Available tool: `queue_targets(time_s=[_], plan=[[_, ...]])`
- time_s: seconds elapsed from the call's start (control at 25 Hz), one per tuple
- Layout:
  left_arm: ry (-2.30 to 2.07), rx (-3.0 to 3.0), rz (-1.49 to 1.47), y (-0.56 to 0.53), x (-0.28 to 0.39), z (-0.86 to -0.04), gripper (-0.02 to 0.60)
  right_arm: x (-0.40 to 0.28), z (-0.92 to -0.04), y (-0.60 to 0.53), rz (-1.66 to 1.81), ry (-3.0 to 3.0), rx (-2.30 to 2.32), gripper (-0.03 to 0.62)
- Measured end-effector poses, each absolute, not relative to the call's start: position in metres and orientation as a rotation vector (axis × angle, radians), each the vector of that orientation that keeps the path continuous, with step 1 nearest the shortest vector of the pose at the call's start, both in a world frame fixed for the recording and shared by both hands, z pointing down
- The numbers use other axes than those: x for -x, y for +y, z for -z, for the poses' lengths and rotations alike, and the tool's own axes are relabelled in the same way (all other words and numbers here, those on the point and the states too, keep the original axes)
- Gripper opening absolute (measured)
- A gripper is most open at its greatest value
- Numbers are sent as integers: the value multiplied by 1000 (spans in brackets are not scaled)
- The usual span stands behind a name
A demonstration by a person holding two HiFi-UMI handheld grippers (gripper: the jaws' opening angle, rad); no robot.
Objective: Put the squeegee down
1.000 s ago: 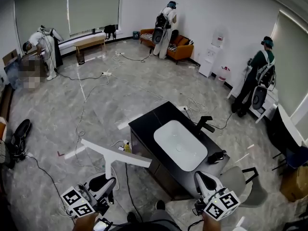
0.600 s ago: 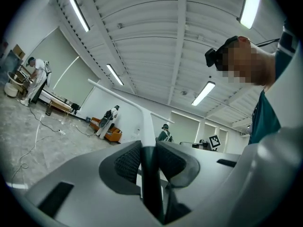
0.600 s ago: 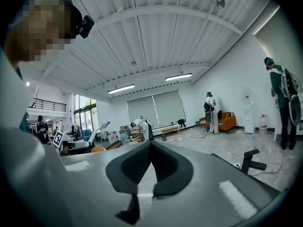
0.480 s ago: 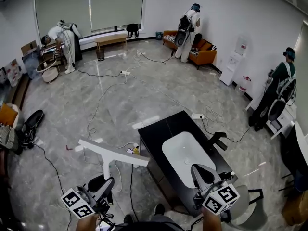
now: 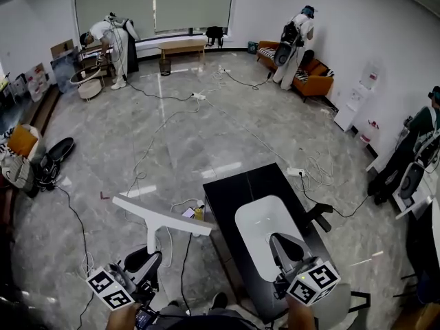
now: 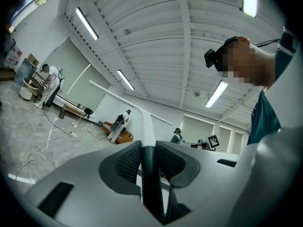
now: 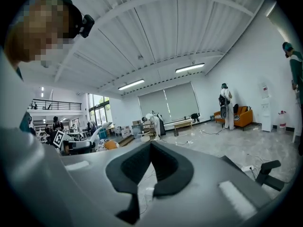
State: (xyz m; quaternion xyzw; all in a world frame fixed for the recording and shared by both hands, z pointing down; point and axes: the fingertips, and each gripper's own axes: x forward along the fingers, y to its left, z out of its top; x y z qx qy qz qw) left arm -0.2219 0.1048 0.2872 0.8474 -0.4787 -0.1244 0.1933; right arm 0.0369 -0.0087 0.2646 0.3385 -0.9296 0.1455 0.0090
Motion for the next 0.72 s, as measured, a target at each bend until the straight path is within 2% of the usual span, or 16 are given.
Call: queue_targets(time_s=[0.36,0.72], plan=[[-1157,-2332,326,81,210,-329,97,-14,-288,-22,-552,-2874,-1090,8],[-1017,-2501,252,47,251,-296,97,-2,-276,-3,-538,-2808,-1327,8]])
